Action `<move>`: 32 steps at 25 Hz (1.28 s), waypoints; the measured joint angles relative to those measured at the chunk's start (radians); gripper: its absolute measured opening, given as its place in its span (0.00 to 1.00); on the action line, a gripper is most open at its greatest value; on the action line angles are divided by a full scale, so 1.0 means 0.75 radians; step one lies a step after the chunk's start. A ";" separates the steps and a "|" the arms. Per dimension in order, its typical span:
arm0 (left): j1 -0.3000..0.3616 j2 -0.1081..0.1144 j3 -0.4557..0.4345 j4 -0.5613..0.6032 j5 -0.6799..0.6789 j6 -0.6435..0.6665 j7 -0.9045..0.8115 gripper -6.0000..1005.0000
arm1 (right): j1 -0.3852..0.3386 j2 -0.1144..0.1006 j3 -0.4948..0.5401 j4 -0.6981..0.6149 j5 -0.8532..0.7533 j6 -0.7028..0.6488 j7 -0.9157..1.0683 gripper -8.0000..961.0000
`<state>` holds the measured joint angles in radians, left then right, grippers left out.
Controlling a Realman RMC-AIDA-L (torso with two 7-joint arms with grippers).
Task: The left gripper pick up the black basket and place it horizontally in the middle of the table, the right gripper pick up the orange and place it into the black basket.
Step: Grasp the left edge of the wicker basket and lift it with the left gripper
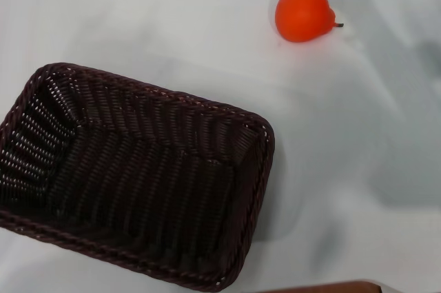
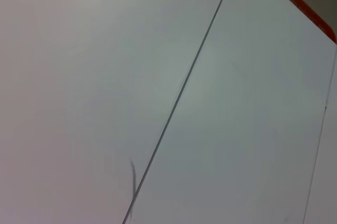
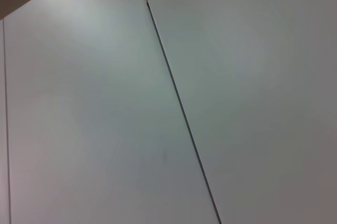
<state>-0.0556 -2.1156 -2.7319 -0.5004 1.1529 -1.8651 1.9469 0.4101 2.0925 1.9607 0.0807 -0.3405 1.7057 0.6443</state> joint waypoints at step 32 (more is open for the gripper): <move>-0.095 -0.041 0.273 -2.008 1.380 -0.051 -1.459 0.74 | -0.072 -0.002 0.000 -0.015 0.000 0.003 0.003 0.90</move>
<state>-0.1267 -2.1461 -2.5272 -2.0064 2.1879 -1.9034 0.8529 0.3559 2.0907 1.9610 0.0694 -0.3407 1.7080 0.6468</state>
